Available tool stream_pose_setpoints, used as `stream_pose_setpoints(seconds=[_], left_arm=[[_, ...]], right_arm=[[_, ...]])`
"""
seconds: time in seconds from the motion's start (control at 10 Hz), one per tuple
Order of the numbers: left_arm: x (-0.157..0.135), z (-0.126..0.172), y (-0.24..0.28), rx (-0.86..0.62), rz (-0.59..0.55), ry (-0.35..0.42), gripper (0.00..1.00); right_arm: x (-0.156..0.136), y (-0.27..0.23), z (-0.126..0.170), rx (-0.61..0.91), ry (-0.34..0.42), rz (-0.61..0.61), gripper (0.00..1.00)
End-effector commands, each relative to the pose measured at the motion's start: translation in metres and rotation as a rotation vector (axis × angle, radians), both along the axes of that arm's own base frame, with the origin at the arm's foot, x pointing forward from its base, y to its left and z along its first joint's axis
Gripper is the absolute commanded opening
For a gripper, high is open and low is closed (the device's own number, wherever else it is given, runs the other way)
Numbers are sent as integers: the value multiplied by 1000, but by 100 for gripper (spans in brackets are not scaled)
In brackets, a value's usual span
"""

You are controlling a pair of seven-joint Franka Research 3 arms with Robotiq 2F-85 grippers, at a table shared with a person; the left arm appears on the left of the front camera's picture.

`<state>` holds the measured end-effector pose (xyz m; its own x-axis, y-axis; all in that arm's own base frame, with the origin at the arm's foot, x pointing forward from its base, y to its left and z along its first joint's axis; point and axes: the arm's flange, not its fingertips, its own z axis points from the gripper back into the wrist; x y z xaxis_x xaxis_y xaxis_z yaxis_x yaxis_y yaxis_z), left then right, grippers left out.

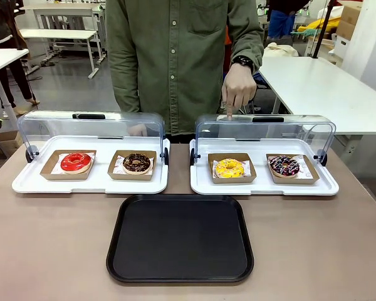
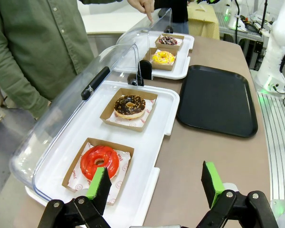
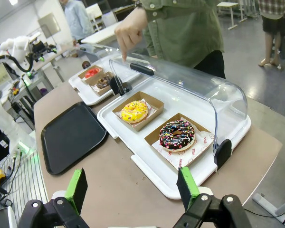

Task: Move the third donut from the left to the tray.
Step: Pick up the Paper togo box containing the Donut indicated by the person and place it on the Handle tray.

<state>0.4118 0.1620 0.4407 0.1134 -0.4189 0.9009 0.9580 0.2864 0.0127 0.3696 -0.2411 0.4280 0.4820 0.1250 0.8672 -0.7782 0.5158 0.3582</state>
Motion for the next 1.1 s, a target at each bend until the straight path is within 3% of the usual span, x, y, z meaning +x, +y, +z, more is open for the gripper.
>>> stream_pose_setpoints(seconds=[0.0, 1.0], left_arm=[[1, 2, 1, -8, -7, -4, 100], [1, 2, 1, -8, -7, -4, 100]], right_arm=[[0, 1, -2, 7, -32, 6, 100], [0, 1, -2, 7, -32, 6, 100]])
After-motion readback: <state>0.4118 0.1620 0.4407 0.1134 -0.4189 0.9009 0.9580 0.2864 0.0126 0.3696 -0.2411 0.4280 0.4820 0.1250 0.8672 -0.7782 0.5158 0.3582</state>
